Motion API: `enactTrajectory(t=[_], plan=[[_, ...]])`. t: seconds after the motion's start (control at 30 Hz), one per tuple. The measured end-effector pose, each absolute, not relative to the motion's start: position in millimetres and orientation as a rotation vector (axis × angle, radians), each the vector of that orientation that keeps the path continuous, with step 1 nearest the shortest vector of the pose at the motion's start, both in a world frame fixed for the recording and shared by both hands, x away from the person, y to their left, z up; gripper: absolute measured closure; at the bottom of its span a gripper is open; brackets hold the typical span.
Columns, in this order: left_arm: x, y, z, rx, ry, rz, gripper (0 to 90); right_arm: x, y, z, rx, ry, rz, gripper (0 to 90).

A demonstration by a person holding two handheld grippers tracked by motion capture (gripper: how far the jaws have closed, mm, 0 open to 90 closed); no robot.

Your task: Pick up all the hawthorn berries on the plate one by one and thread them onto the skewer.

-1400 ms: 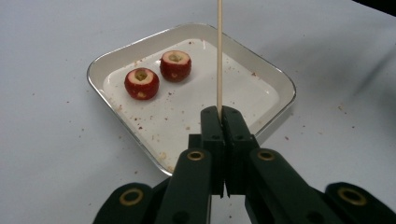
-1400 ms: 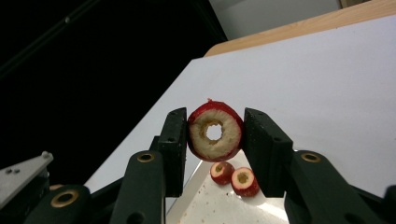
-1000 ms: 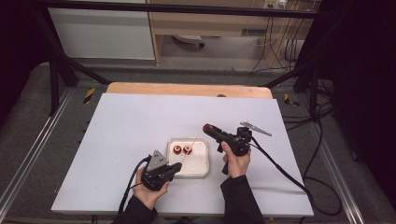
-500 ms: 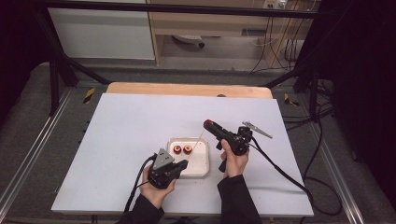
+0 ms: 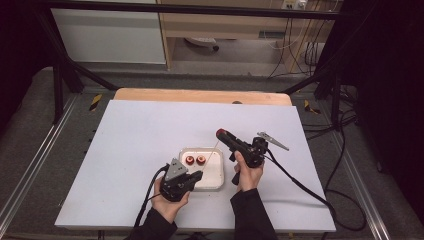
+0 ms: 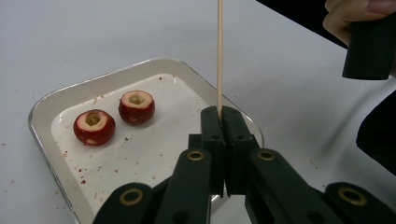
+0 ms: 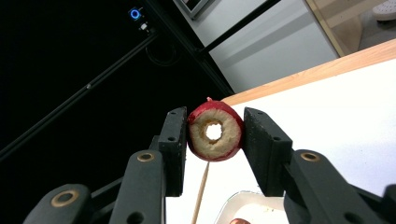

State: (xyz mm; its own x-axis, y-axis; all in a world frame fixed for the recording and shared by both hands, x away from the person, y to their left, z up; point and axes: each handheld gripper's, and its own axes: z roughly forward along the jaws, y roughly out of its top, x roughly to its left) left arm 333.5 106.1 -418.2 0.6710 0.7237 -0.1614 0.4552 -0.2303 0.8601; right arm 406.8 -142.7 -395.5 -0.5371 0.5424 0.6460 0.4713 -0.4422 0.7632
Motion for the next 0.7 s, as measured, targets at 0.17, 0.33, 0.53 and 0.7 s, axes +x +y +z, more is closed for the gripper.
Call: enactTrajectory(t=[0.17,0.33,0.53,0.7], plan=[[333.2,106.2,-418.2,1.872,0.928,0.334,88.5,406.4,-142.3,-395.5,1.494,1.627,2.175,61.4],[333.5,106.6,-418.1,1.870,0.931,0.335,88.5,406.7,-142.3,-395.4,1.499,1.625,2.187,61.5],[333.1,107.1,-417.7,1.861,0.929,0.343,88.5,406.8,-141.5,-396.5,1.503,1.634,2.197,61.5],[333.5,106.3,-416.6,1.847,0.933,0.343,88.5,406.9,-140.3,-398.3,1.524,1.643,2.216,61.5]])
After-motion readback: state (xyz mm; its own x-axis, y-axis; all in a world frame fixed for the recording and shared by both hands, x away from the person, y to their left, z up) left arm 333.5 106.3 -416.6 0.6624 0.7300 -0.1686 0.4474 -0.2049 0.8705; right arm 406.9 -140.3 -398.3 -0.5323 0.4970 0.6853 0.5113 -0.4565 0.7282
